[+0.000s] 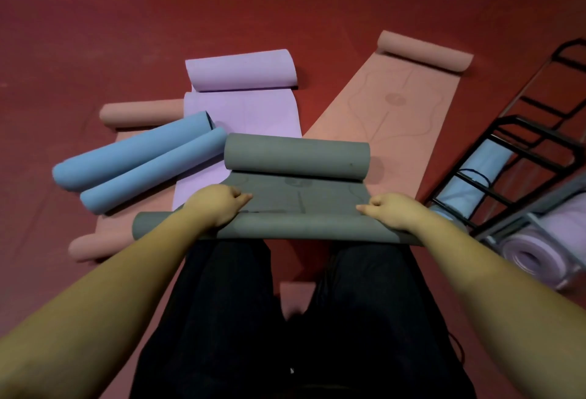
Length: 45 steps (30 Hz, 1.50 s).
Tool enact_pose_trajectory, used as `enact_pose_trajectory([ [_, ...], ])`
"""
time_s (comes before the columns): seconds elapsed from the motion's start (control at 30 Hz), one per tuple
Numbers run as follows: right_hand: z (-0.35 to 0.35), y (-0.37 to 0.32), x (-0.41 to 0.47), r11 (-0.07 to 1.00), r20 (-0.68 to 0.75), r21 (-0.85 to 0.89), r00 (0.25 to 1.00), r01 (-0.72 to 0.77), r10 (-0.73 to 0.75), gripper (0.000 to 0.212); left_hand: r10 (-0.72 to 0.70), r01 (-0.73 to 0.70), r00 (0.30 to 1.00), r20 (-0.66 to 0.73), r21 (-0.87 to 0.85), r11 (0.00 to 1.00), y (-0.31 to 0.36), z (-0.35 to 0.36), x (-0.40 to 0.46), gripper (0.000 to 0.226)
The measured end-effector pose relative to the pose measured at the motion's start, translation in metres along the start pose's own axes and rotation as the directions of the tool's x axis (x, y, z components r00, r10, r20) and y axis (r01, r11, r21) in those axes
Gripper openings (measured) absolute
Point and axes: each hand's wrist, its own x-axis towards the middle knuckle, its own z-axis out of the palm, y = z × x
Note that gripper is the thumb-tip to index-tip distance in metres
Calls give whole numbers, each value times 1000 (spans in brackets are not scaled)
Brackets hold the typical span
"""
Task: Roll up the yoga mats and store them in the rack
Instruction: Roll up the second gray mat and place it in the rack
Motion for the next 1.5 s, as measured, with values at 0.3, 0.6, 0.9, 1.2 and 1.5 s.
enact_pose_trajectory([
  [0.3,-13,-5,18,995,237,-97,971,-15,38,55,-81,101,925,-371,37,994,16,19,-24,70],
  [0.6,-8,-14,20,984,24,-179,1000,-10,15,54,-12,58,933,-360,117,991,7,36,-29,74],
  [0.9,32,-6,-21,976,-426,-215,897,25,-117,49,-120,124,982,-147,19,992,10,16,6,73],
  [1.2,-15,-4,-22,976,-190,-216,981,-13,-29,66,-70,70,997,21,-9,998,11,-18,6,65],
  [1.5,4,2,-24,994,50,-90,997,57,-52,51,-33,32,999,7,99,995,6,6,-4,50],
])
